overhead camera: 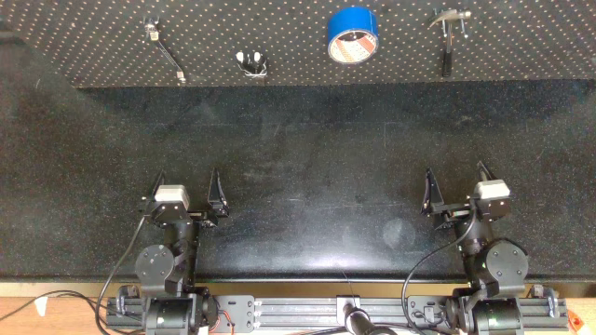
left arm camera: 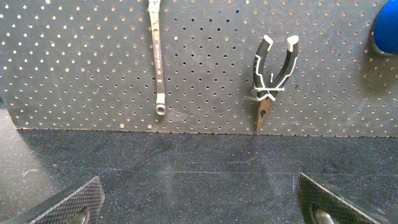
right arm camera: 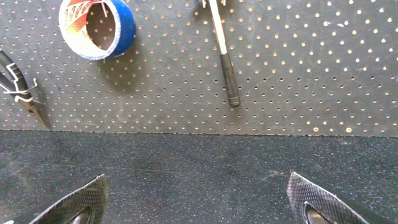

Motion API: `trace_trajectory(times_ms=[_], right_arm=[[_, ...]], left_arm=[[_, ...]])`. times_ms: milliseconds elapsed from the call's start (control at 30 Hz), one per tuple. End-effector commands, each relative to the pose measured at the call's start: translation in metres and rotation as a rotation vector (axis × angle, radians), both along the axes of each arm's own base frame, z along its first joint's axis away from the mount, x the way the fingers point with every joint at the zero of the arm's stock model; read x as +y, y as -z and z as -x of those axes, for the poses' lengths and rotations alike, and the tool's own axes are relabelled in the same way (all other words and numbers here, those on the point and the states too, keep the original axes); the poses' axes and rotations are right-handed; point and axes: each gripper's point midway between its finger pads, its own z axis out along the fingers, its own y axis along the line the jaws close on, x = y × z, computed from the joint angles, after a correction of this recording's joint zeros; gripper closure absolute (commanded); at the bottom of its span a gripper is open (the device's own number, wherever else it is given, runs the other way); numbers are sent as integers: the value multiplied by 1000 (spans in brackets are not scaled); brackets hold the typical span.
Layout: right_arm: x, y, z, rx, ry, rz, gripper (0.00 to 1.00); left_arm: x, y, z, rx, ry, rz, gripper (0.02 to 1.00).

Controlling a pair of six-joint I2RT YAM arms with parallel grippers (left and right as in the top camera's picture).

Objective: Place Tools Onto Pegboard

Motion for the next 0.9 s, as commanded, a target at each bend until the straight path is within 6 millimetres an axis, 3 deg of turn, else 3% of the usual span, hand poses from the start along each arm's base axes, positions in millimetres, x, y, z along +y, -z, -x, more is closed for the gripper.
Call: trace_trajectory(times_ms=[33,900], right_arm=[[9,1,2,-5,-36,15,60],[10,1,2,-4,-38,15,60]], left_arm=[[-1,0,0,0,7,-16,23],[-1,0,0,-1,8,-16,23]])
